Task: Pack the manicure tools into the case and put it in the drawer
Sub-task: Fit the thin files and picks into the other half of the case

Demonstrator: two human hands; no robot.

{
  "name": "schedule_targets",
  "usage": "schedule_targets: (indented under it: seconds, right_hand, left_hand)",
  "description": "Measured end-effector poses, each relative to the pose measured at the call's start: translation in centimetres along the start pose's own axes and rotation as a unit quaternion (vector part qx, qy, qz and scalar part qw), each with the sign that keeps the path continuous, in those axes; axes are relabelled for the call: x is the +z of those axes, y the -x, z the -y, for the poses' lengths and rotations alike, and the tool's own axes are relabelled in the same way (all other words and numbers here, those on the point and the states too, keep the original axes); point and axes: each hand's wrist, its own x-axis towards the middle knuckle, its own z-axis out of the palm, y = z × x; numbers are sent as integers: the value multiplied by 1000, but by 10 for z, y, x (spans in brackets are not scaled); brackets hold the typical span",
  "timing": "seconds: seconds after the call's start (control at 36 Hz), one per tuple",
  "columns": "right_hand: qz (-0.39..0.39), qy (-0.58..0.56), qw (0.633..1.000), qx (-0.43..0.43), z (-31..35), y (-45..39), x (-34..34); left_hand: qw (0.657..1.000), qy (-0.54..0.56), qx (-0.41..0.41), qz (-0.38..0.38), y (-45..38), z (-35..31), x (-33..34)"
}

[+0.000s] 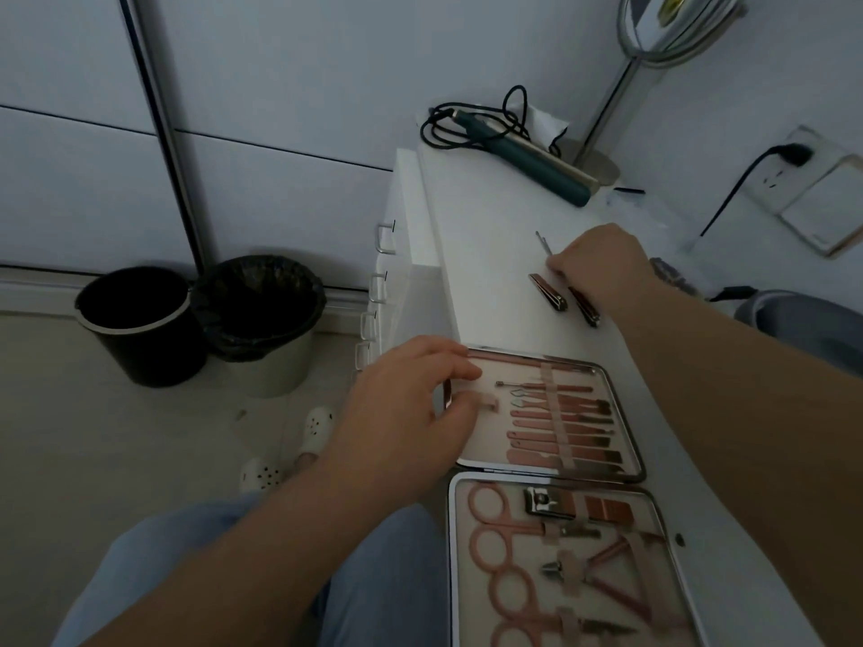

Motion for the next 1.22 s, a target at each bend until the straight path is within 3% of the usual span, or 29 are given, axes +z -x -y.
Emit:
schedule_targets:
  seconds: [0.44,0.67,0.97,1.22]
  right_hand:
    - [8,112,990,-82,10,5,-7]
    - [90,125,985,-73,14,10,-10]
    - [66,40,994,-71,11,38,-26]
    - [39,-198,969,-143,-4,138,-52]
  left_hand:
    - [1000,10,-16,8,1,-1,-1]
    - [1000,3,-13,8,2,0,0]
    - [1000,-1,-24,17,2,-6,1]
    - [994,61,-64,-69,-2,-28,-14]
